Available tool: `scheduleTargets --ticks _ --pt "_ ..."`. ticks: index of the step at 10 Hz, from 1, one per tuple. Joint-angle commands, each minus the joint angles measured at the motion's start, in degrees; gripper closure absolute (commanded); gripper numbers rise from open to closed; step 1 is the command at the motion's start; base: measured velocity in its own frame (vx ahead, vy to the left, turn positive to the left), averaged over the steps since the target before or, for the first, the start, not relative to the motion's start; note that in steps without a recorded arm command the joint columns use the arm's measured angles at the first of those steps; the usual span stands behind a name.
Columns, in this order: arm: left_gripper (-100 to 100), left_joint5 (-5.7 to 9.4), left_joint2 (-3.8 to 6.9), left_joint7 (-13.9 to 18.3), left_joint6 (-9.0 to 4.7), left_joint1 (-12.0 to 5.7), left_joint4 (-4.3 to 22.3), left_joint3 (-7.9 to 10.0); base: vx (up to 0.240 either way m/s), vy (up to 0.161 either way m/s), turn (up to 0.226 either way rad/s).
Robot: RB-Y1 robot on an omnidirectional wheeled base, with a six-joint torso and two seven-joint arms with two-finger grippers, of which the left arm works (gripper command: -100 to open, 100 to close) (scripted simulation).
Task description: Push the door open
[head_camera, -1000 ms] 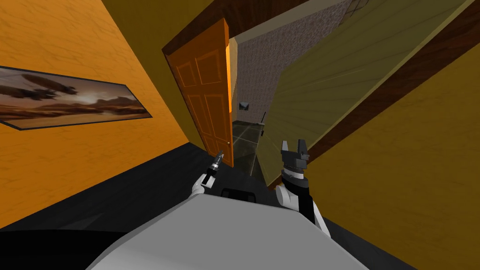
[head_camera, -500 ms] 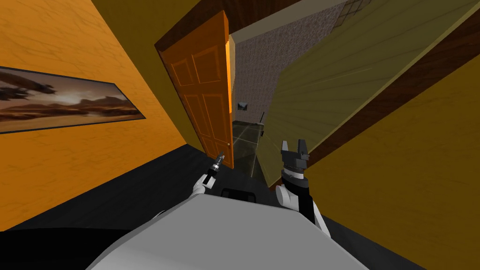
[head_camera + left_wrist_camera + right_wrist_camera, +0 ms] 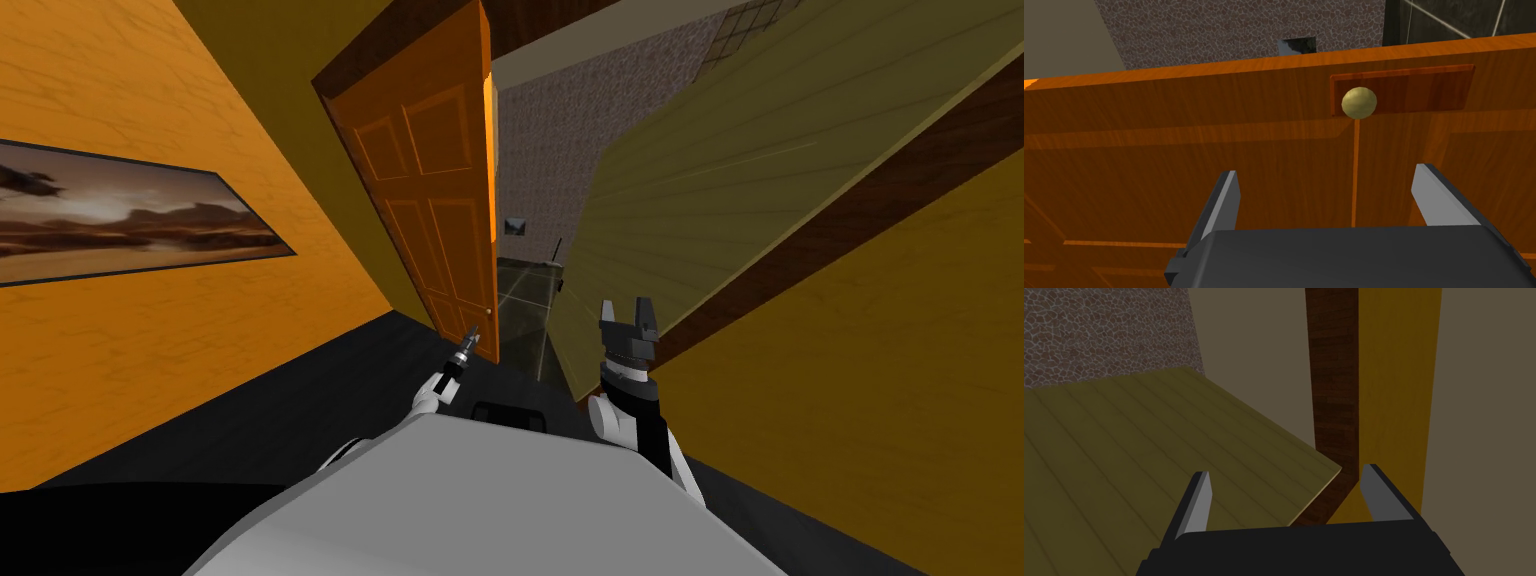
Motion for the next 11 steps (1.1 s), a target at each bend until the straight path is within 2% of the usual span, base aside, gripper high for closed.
scheduleTargets --ticks 1,2,6,8,11 --pt "-100 -0.53 -0.04 0.6 -0.27 -0.80 2.1 -0.08 0.076 0.098 -0.068" --pt "-100 -0.87 0.01 1.1 -0.61 -1.49 3.9 -0.09 0.105 0.107 -0.105" --pt "-100 -1.41 0.09 1.8 -1.16 -2.60 6.9 -0.11 0.047 0.077 -0.037" --pt "-100 -1.93 0.15 2.4 -1.69 -3.66 9.6 -0.13 0.059 0.060 -0.062" --pt "-100 -1.54 -0.08 1.7 -2.08 -3.63 9.8 0.15 0.101 0.007 -0.025"
